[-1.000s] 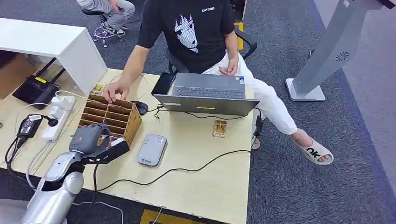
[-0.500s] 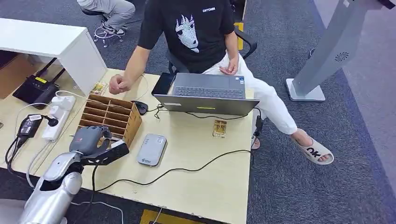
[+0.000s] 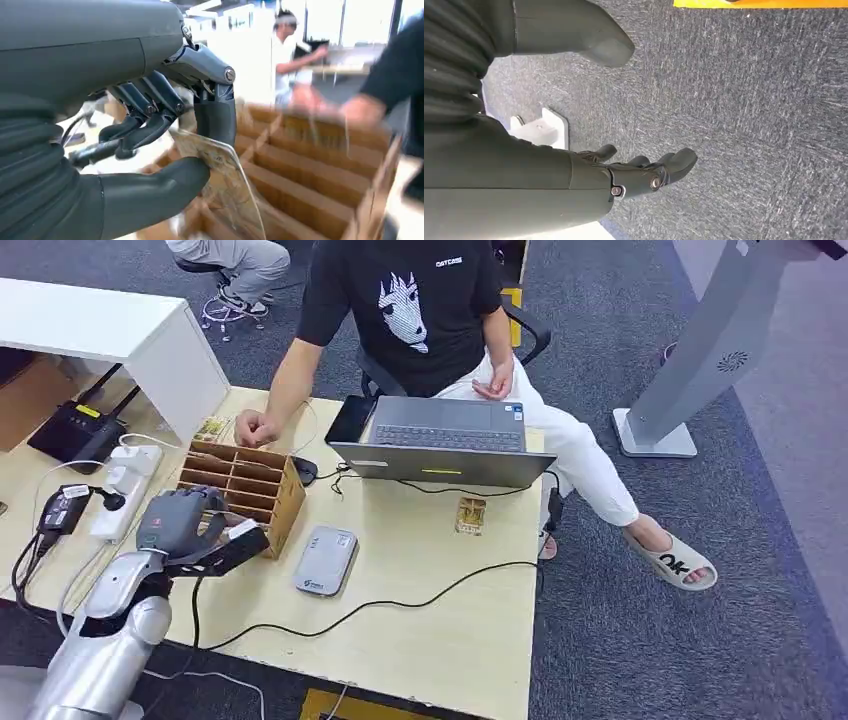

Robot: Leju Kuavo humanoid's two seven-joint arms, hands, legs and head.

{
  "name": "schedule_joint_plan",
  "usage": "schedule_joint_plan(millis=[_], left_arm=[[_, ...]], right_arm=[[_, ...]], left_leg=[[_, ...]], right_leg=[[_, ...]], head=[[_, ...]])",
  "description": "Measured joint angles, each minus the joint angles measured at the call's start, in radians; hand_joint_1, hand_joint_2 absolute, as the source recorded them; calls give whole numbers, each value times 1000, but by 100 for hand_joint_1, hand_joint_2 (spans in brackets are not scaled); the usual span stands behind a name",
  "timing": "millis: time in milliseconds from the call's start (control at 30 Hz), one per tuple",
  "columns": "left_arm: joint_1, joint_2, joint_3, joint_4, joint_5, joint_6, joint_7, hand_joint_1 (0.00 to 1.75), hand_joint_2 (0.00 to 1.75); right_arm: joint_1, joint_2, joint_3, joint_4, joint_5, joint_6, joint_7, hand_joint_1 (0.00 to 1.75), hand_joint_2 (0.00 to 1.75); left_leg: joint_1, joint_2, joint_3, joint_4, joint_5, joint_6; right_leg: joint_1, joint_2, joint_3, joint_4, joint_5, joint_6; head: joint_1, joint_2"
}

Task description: Pass the card to the sensor for recognition and then transmit it.

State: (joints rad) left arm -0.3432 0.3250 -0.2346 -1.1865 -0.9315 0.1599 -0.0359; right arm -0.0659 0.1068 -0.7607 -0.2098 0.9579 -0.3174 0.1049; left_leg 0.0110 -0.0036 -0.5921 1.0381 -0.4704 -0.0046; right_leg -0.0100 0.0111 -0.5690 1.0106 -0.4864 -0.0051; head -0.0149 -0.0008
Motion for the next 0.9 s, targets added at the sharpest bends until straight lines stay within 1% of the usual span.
schedule_joint_plan(millis=[100,233,500,567,633,767,900], left_arm=[[-29,12,22,-56,31,22,-10,175,175],[-54,24,43,-102,40,23,-11,175,175],[-55,24,54,-135,40,25,-11,175,175],[-55,24,58,-142,57,38,-21,175,175],[-59,25,71,-157,77,48,-30,175,175],[-78,30,108,-189,112,45,-31,175,175],[-92,33,130,-199,121,38,-31,175,175]], right_arm=[[0,0,0,0,5,-1,0,0,175],[0,0,0,0,7,-1,0,0,175],[0,0,0,0,8,-1,0,0,175],[0,0,0,0,9,-2,-1,0,175],[0,0,0,0,12,-2,-1,0,175],[0,0,0,0,16,-2,-1,0,175],[0,0,0,0,25,-2,0,0,175]], left_leg=[[0,0,0,0,0,0],[0,0,0,0,0,0],[0,0,0,0,0,0],[0,0,0,0,0,0],[0,0,0,0,0,0],[0,0,0,0,0,0],[0,0,0,0,0,0]], right_leg=[[0,0,0,0,0,0],[0,0,0,0,0,0],[0,0,0,0,0,0],[0,0,0,0,0,0],[0,0,0,0,0,0],[0,0,0,0,0,0],[0,0,0,0,0,0]], head=[[0,0],[0,0],[0,0],[0,0],[0,0],[0,0],[0,0]])
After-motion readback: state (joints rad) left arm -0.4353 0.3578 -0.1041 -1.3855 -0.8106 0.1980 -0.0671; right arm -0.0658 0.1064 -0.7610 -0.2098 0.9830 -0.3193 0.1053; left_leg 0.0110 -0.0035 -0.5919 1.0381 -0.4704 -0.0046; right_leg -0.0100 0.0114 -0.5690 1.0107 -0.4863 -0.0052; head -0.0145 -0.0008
